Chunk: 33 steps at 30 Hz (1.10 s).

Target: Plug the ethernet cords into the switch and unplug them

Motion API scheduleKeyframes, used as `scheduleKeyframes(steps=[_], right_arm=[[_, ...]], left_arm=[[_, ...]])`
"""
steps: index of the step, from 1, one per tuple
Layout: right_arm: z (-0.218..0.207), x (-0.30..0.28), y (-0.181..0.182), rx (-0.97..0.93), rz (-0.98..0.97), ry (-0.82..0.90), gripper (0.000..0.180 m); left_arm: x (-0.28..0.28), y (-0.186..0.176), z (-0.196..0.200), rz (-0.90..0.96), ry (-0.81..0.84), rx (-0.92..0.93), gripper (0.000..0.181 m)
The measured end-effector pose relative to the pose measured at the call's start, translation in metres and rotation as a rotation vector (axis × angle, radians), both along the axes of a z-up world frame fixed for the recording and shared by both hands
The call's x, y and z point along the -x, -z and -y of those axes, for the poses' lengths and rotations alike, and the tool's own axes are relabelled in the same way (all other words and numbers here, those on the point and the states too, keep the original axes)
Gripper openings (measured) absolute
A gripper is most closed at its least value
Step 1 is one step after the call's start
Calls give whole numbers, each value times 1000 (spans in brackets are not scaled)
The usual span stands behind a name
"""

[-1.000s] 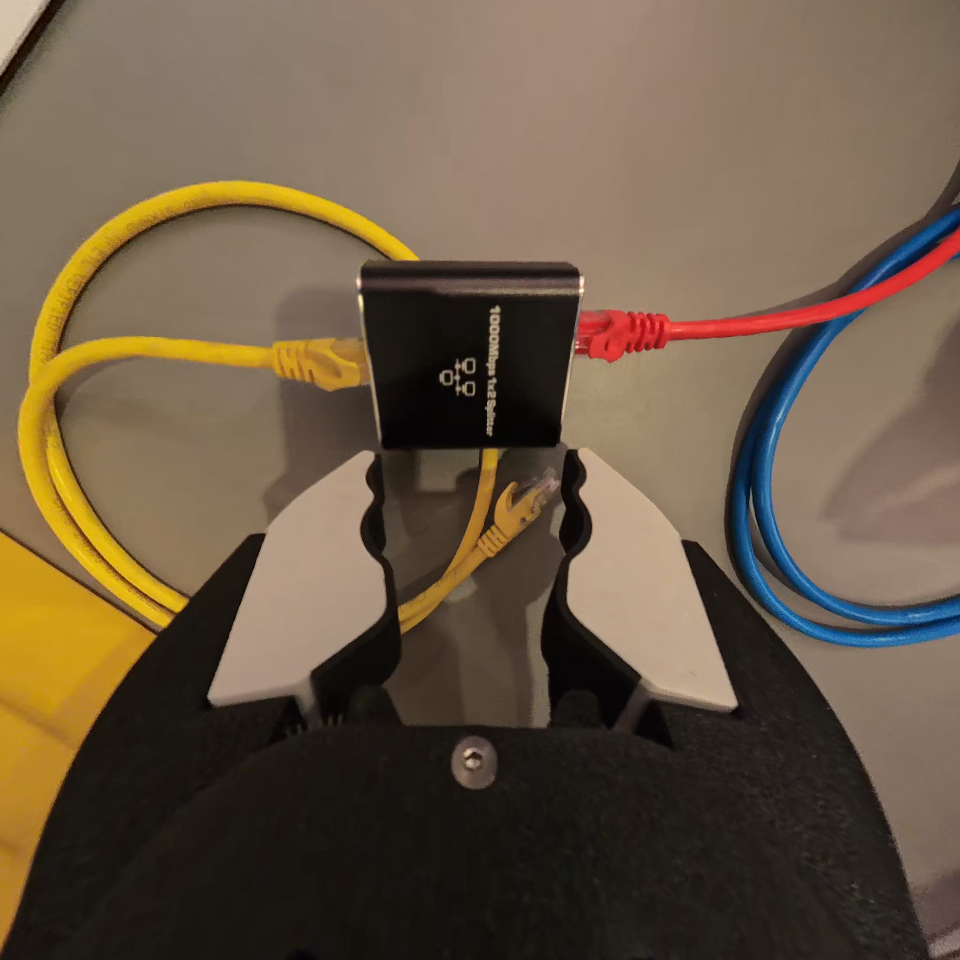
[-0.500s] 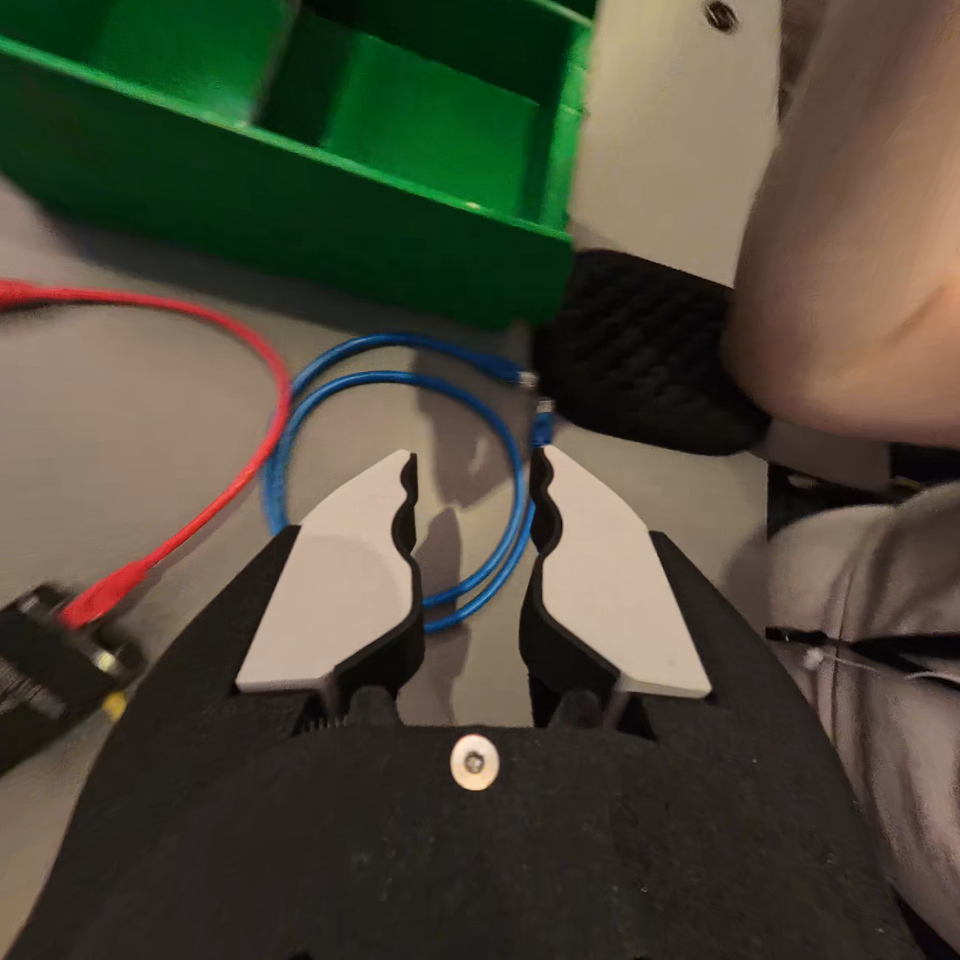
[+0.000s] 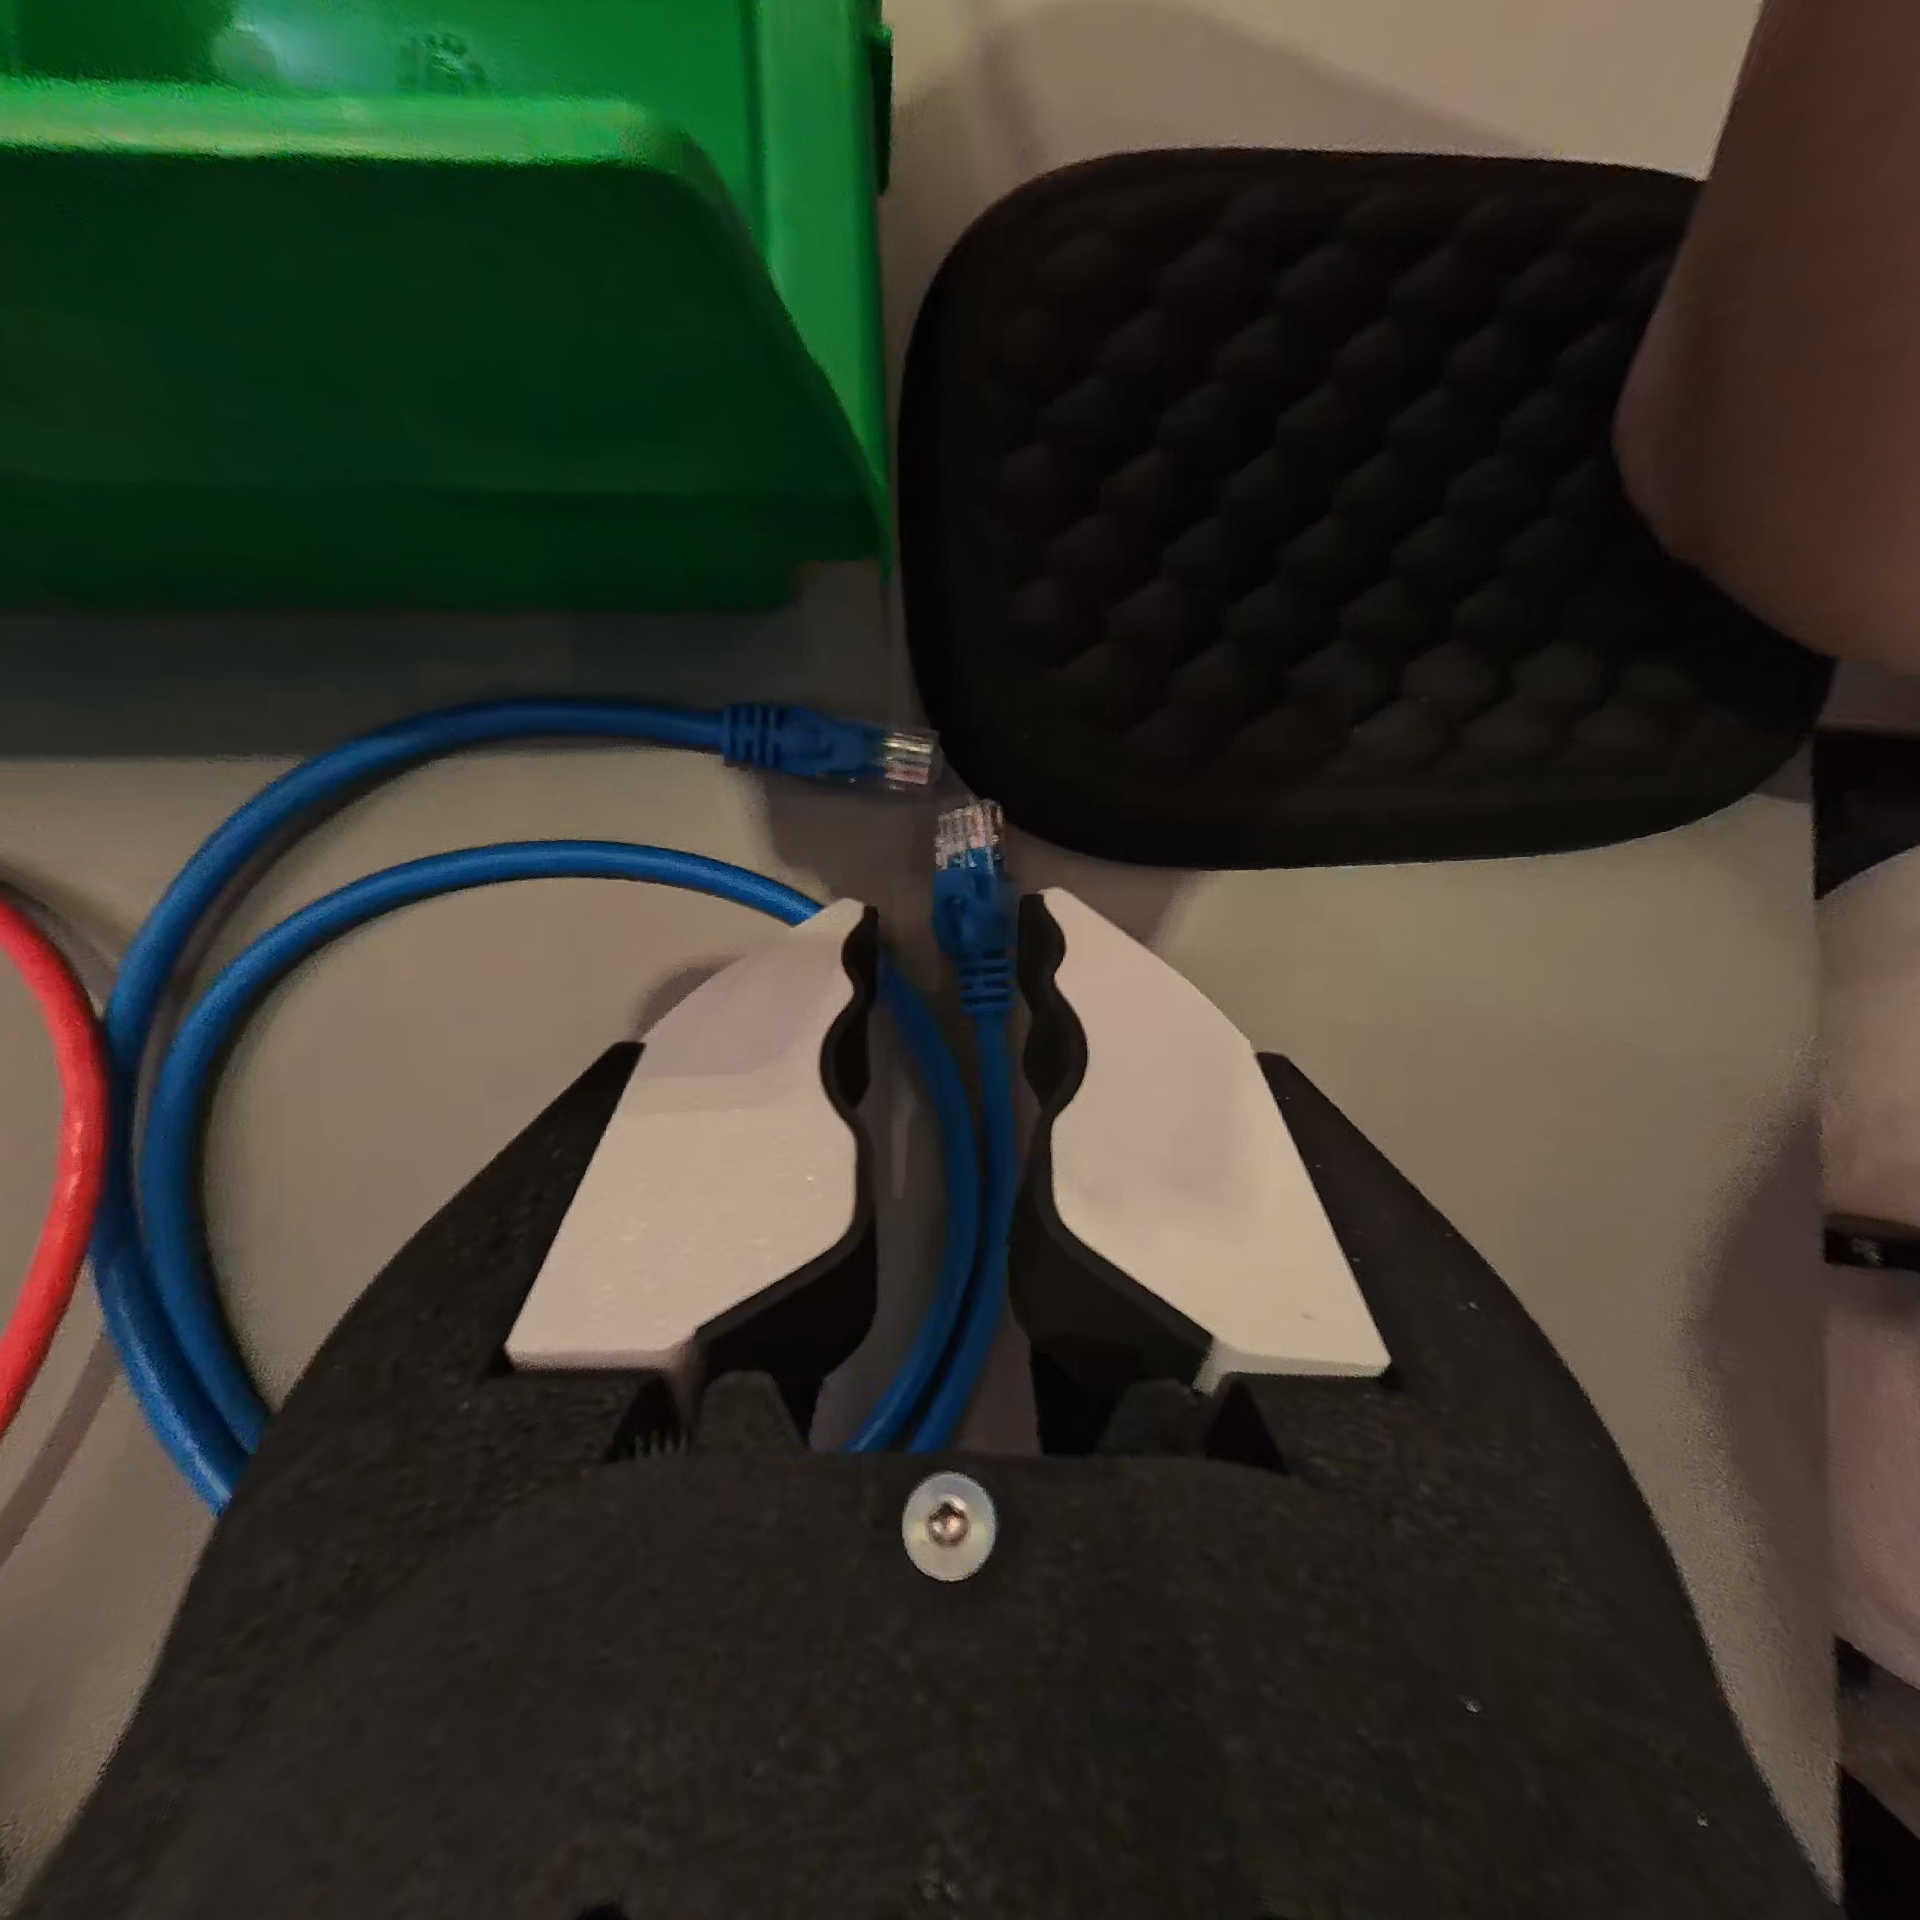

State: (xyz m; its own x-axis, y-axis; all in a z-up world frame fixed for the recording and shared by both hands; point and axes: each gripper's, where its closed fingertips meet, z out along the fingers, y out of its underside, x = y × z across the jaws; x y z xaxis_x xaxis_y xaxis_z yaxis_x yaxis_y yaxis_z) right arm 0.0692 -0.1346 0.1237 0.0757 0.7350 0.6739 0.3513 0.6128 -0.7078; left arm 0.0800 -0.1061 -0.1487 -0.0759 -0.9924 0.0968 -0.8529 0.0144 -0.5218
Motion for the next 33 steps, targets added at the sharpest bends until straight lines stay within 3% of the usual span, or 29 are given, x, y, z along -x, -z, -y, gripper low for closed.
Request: scheduleKeyframes(steps=[14,23,33], right_arm=[[-2,-9,-6,0,-65,66,6],[-19,-10,-2,42,-76,114,6],[-35,29,1,73,-63,51,6]], left_arm=[[8,0,0,-63,19,-58,15],[18,-76,-5,130,-9,57,15],[55,-179,-24,445,-71,83,15]])
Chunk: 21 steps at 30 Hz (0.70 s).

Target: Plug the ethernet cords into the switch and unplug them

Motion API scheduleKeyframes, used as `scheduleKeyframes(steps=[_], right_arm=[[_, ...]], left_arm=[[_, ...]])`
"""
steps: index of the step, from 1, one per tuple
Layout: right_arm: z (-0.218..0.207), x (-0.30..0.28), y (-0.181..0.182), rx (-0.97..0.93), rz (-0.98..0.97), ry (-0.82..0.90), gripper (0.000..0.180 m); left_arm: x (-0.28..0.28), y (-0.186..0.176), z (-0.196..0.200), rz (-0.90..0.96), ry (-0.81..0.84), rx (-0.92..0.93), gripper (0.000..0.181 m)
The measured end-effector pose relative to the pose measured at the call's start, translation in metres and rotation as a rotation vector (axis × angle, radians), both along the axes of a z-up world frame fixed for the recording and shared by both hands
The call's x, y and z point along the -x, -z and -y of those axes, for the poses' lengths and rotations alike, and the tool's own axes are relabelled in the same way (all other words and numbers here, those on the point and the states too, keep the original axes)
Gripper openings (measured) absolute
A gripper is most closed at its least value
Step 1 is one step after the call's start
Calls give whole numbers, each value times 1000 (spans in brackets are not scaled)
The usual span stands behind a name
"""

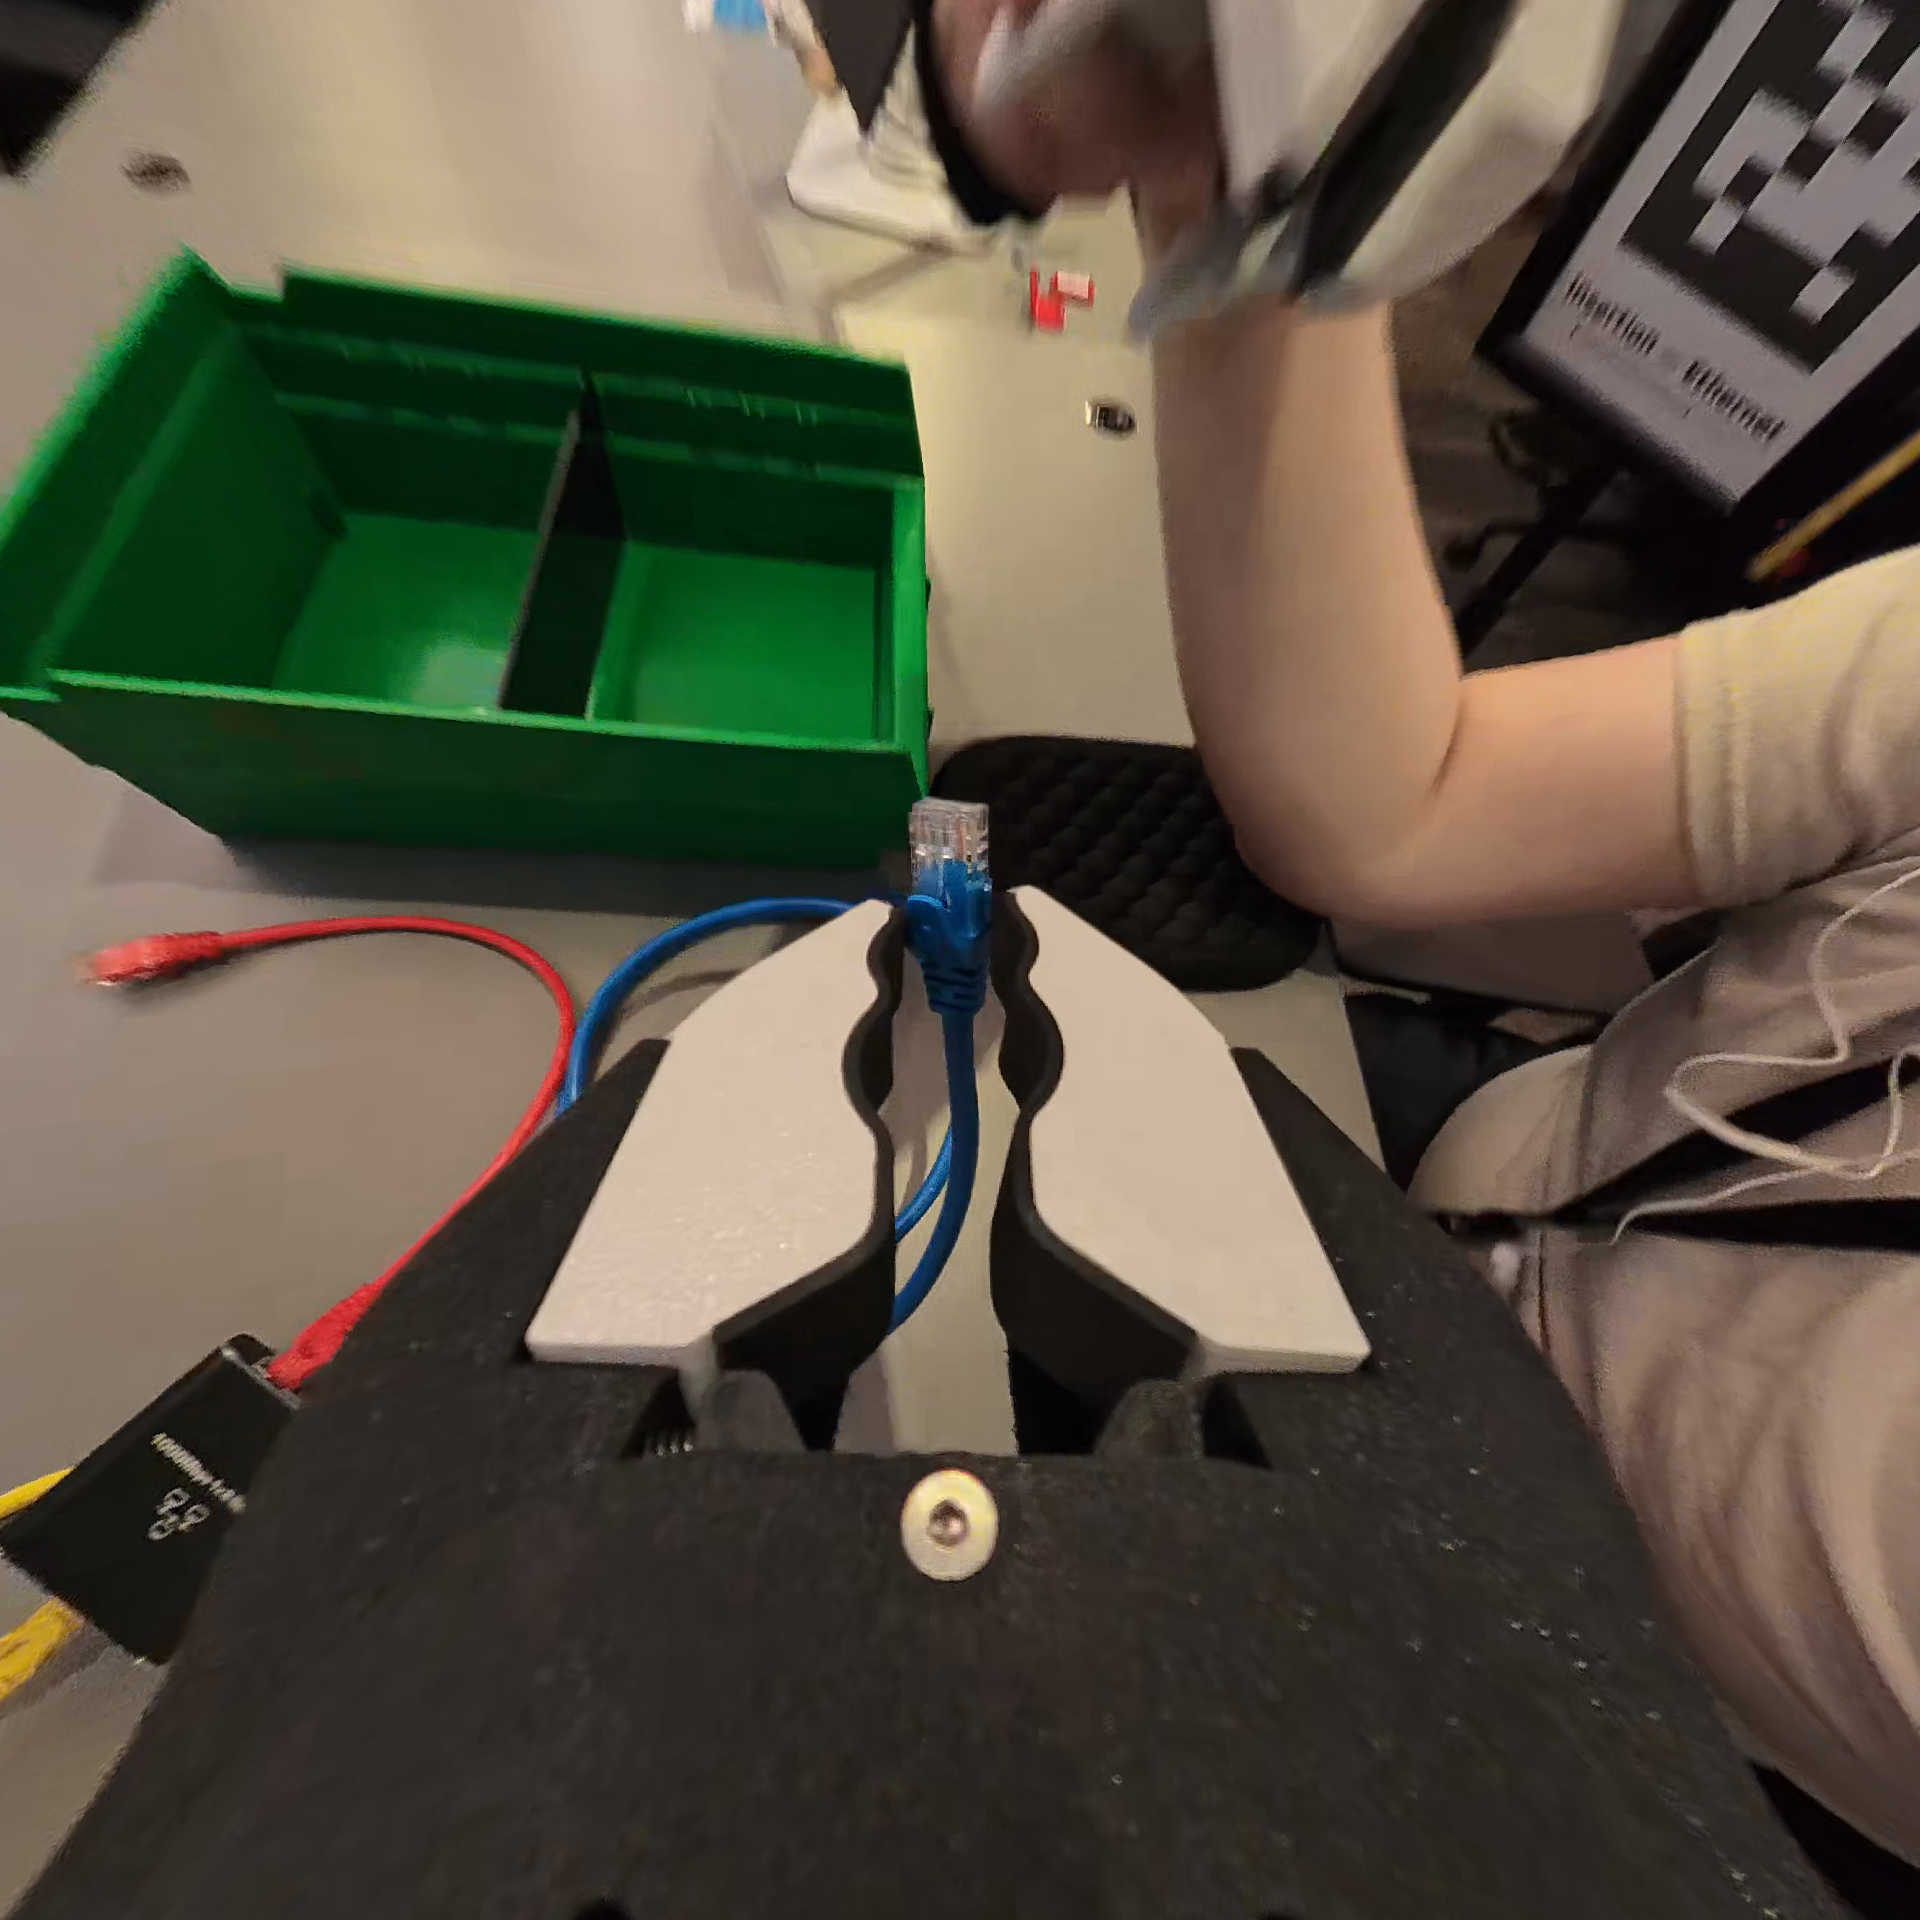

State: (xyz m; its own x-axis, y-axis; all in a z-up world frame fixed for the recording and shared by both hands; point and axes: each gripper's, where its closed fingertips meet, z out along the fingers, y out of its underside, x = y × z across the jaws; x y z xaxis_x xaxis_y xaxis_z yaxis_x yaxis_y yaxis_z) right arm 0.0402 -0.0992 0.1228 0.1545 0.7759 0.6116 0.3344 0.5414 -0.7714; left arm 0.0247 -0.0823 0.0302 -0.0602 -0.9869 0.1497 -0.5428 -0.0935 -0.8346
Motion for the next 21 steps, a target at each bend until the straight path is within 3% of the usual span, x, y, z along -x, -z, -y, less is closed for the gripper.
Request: scheduleKeyframes(steps=[6,9,14,21], right_arm=[[-34,19,-40,123,-347,-16,10],[-59,21,-41,250,-472,-9,16],[-73,38,-16,464,-469,-118,24],[-66,92,5,580,-459,-301,31]], left_arm=[[31,-56,-12,203,-35,-29,15],[46,-76,-16,294,-42,-35,15],[66,-91,-27,376,-61,-14,15],[80,-100,-38,436,-86,-7,14]])
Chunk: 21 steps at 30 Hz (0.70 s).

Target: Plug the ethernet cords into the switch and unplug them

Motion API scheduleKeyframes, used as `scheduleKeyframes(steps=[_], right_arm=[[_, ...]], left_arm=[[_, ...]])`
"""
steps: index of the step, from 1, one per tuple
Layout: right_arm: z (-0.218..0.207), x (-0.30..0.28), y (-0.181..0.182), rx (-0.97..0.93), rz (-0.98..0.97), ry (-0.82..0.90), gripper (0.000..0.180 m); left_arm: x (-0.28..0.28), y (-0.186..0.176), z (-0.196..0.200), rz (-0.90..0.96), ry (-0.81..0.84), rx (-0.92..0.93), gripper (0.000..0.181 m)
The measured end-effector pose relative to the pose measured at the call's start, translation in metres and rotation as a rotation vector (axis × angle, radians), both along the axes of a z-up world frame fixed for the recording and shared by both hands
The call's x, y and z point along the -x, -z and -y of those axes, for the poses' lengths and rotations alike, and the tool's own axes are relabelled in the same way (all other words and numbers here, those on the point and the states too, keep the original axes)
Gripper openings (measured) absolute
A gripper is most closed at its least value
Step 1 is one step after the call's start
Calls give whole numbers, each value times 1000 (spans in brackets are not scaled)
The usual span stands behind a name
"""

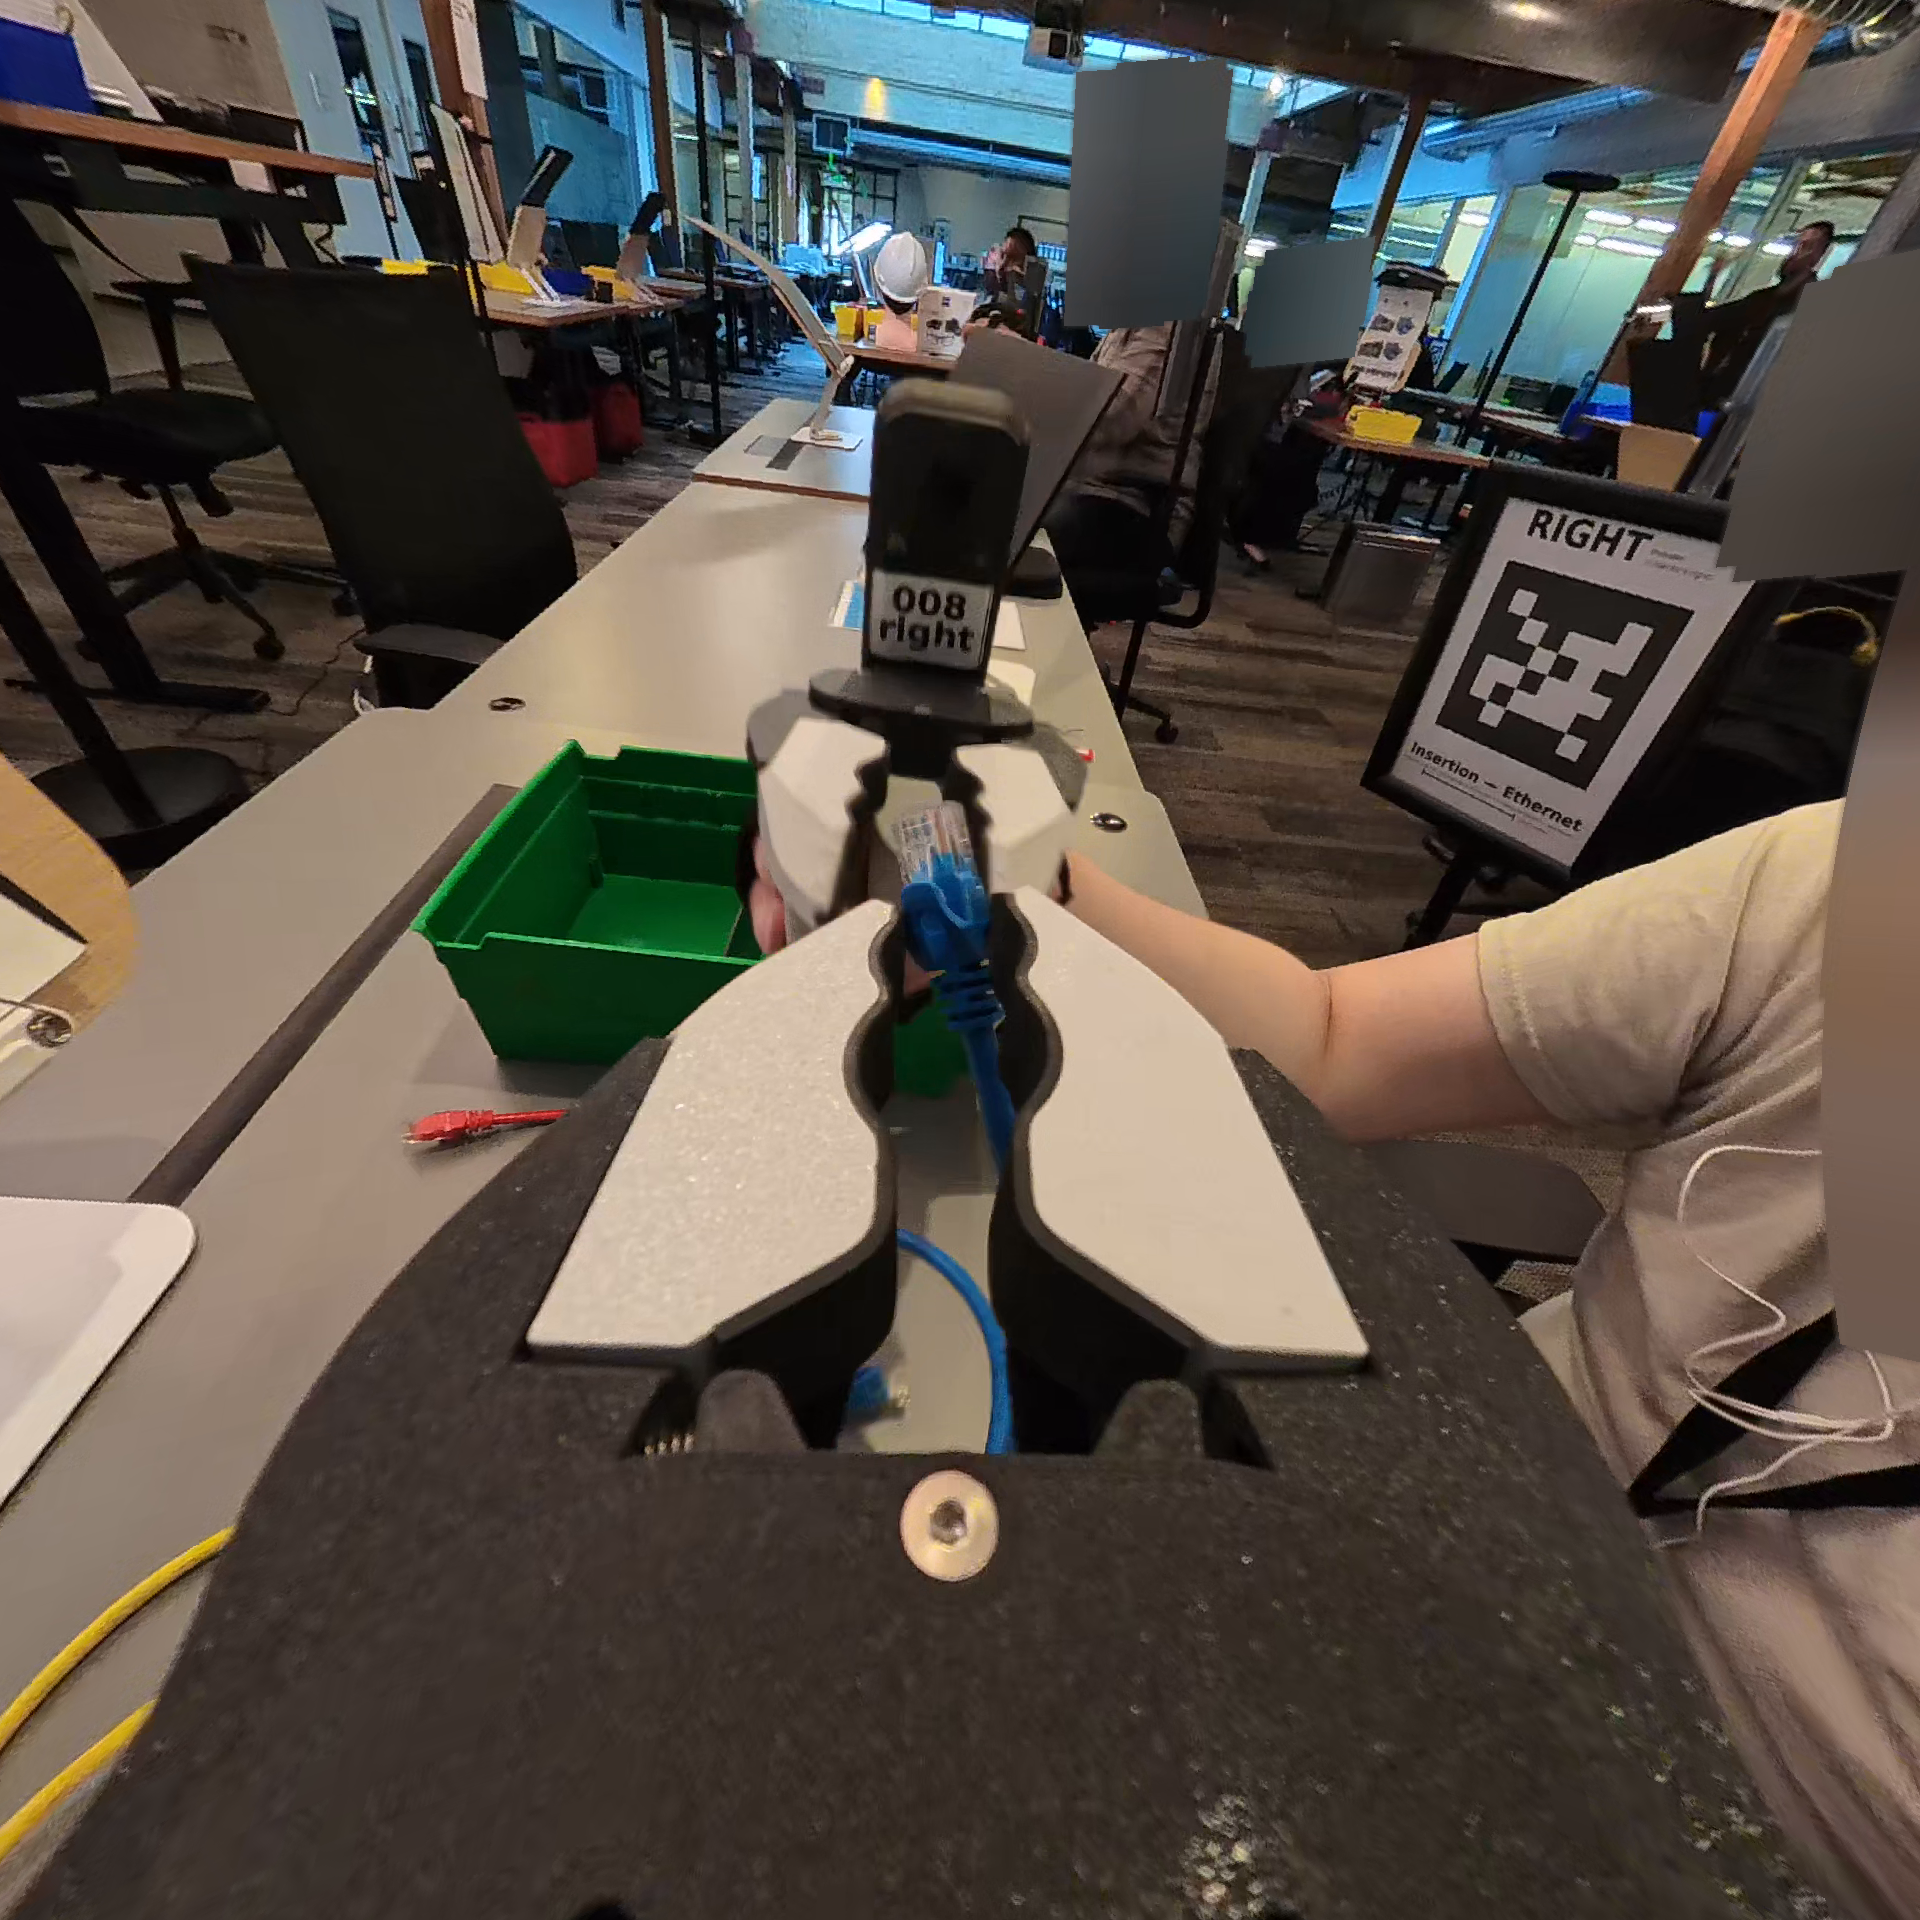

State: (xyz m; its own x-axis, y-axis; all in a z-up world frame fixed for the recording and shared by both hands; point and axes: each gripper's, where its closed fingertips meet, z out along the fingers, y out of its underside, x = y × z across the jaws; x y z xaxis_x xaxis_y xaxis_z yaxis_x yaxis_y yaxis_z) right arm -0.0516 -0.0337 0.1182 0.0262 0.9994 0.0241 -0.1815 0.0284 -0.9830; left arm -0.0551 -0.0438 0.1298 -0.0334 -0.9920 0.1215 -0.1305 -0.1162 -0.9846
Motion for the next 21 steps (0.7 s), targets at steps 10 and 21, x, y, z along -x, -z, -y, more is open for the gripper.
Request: scheduleKeyframes(steps=[10,21], right_arm=[[14,53,19,-36,-51,-101,8],[-35,44,9,-495,212,706,7]], left_arm=[[3,0,-2,-8,-18,-26,15],[25,1,-28,-278,-502,-342,43]])
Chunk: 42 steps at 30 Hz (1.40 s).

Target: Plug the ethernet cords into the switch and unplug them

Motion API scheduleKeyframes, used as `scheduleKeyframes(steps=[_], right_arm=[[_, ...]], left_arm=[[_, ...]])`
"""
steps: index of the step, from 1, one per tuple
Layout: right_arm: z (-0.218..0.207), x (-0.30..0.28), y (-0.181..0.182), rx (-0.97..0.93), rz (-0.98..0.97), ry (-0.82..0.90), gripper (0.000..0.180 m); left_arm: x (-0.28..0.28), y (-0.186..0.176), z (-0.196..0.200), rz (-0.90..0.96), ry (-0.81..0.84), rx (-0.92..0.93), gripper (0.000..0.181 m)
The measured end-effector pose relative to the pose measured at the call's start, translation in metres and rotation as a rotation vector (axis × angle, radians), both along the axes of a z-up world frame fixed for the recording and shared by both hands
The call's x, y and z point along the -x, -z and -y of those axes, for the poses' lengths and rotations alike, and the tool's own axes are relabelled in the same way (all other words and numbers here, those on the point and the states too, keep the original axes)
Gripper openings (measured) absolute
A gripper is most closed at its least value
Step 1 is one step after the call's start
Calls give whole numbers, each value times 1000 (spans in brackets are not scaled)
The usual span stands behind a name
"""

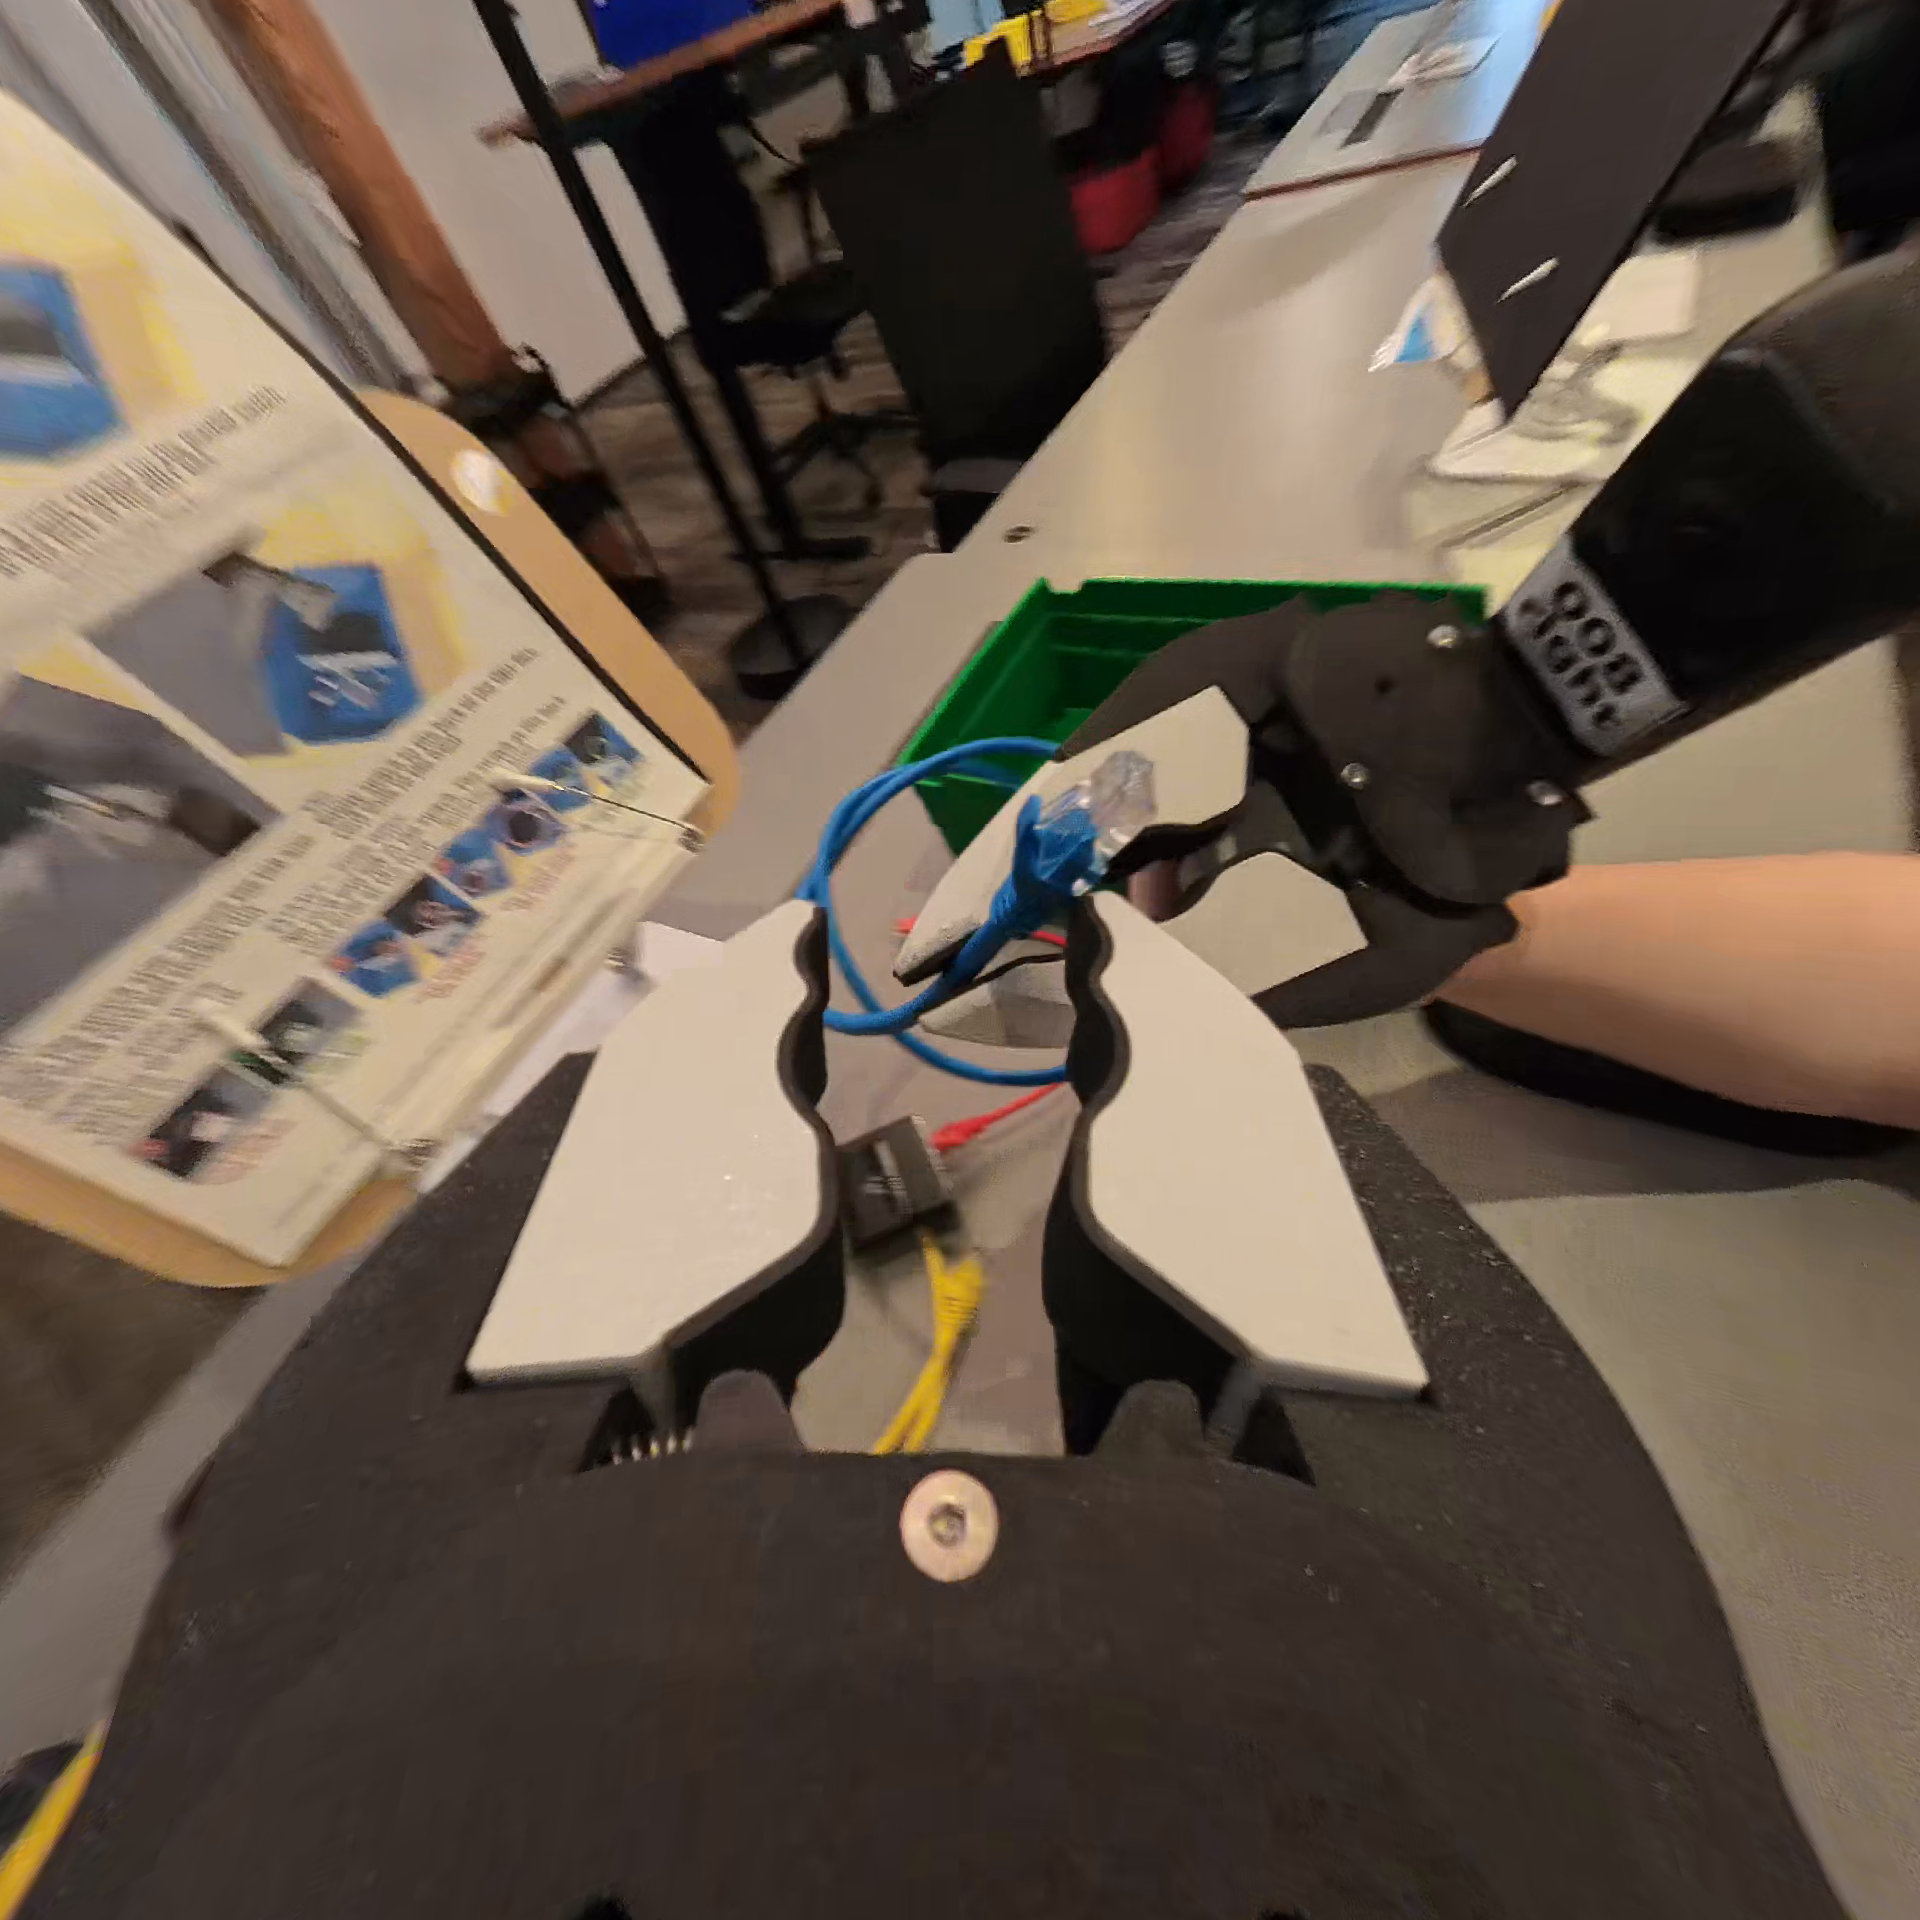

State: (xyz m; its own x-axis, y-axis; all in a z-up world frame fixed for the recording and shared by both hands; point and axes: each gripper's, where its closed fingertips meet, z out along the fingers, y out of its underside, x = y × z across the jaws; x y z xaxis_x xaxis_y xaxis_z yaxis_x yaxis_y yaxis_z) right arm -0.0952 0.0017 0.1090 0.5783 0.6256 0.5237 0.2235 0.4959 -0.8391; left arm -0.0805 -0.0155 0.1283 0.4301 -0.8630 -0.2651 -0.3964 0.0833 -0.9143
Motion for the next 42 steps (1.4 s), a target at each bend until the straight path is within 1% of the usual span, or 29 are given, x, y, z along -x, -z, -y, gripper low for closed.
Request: scheduleKeyframes(steps=[2,4,6,8,10,12,15,16,18,20,22,23,25,27,30,31,32,33,34,35,36,37,38,39,40,42], right_arm=[[-1,-1,-1,-16,22,44,6],[-4,-3,0,-32,55,92,6],[-3,-2,0,-65,93,120,7],[-3,-1,2,-90,132,149,7],[-4,-1,3,-127,172,188,7],[-7,-2,5,-159,210,220,7],[-5,-2,-1,-180,165,205,9],[-3,-2,-5,-182,138,197,16],[2,-2,-12,-172,88,178,12],[13,1,-19,-143,20,117,9],[26,12,-17,-50,-22,-9,5],[32,21,-11,40,-28,-97,3],[42,41,3,288,-84,-284,2],[54,60,12,510,-200,-494,7],[65,76,15,831,-437,-779,15],[65,78,16,924,-498,-846,15],[63,79,19,987,-539,-876,14],[58,80,22,1010,-562,-870,15],[54,79,25,989,-569,-840,14],[47,77,28,925,-552,-772,14],[42,75,30,816,-510,-687,15],[37,72,32,697,-460,-583,19],[32,68,29,594,-436,-498,30],[34,66,24,518,-426,-473,41],[39,67,19,478,-426,-481,46],[42,67,16,474,-435,-489,45]], left_arm=[[1,-3,2,-53,-49,-131,40],[0,-4,3,-100,-79,-224,38],[-3,0,4,-134,-80,-248,26],[-5,5,1,-149,-85,-239,25],[-8,11,0,-170,-59,-226,13],[-6,13,-3,-191,-63,-245,13],[-6,7,-2,-157,-58,-255,13],[-4,4,-3,-140,-65,-256,13],[5,-2,-9,-124,-102,-271,13],[17,-11,-14,-82,-137,-275,12],[25,-18,-13,-26,-131,-254,11],[29,-23,-13,1,-136,-252,11],[34,-30,-10,42,-127,-255,11],[35,-35,-5,77,-107,-253,11],[31,-34,-1,78,-78,-241,11],[29,-33,0,67,-74,-240,11],[27,-31,0,56,-72,-239,11],[25,-30,1,48,-67,-236,11],[24,-29,2,44,-66,-231,11],[22,-27,3,40,-60,-221,10],[21,-25,3,34,-53,-205,10],[20,-25,4,35,-50,-197,10],[18,-24,4,35,-48,-189,10],[16,-21,5,27,-38,-177,10],[14,-19,6,17,-30,-169,10],[8,-15,8,1,-15,-163,10]])
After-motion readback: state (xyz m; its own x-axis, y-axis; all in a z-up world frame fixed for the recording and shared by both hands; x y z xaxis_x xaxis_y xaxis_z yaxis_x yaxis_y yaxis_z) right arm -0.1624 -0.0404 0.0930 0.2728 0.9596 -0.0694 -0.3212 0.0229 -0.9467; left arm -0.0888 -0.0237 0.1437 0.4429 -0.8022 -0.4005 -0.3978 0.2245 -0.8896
